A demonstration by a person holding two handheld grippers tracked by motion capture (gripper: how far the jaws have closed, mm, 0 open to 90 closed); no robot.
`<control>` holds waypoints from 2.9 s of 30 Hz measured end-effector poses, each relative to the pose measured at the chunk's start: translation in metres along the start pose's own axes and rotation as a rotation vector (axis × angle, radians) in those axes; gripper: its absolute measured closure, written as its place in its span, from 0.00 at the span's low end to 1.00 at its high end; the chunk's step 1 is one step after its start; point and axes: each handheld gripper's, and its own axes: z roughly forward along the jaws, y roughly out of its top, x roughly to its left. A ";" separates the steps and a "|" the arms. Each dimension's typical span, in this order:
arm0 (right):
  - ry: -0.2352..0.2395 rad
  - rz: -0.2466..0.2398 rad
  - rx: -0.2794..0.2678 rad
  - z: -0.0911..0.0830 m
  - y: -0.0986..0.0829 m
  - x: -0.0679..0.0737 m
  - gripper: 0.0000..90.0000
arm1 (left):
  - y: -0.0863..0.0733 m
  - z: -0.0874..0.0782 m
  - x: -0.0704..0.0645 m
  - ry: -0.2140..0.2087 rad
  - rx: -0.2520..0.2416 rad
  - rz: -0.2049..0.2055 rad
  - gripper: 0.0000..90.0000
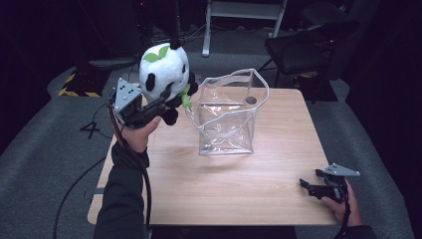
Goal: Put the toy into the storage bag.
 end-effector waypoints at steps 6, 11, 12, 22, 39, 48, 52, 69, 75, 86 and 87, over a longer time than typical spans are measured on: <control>0.000 -0.001 0.000 0.000 0.000 0.000 0.19 | 0.005 0.005 -0.008 -0.020 -0.005 0.009 0.44; 0.000 -0.001 0.000 0.000 0.000 0.000 0.19 | 0.008 0.013 -0.015 -0.038 -0.002 0.014 0.44; 0.000 -0.001 0.000 0.000 0.000 0.000 0.19 | 0.009 0.015 -0.017 -0.043 -0.003 0.011 0.44; 0.000 0.000 0.001 0.000 0.000 0.000 0.19 | 0.017 0.039 -0.045 -0.112 -0.004 0.025 0.43; 0.003 -0.001 0.000 0.000 0.000 0.000 0.19 | 0.016 0.080 -0.082 -0.174 0.040 0.067 0.43; 0.003 -0.002 0.001 0.000 0.000 0.000 0.19 | 0.012 0.094 -0.088 -0.178 0.057 0.062 0.42; 0.003 -0.002 0.001 0.000 0.000 0.000 0.19 | 0.010 0.102 -0.092 -0.185 0.068 0.063 0.42; 0.003 -0.003 0.001 0.000 0.000 0.000 0.19 | -0.014 0.134 -0.111 -0.203 0.177 0.087 0.40; 0.003 -0.002 0.001 0.000 0.000 0.000 0.19 | -0.021 0.139 -0.112 -0.206 0.209 0.078 0.38; 0.003 -0.003 0.001 0.000 0.000 0.000 0.19 | -0.031 0.150 -0.114 -0.188 0.272 0.073 0.35; 0.003 -0.003 0.001 0.000 0.000 0.000 0.19 | -0.032 0.151 -0.114 -0.188 0.281 0.075 0.35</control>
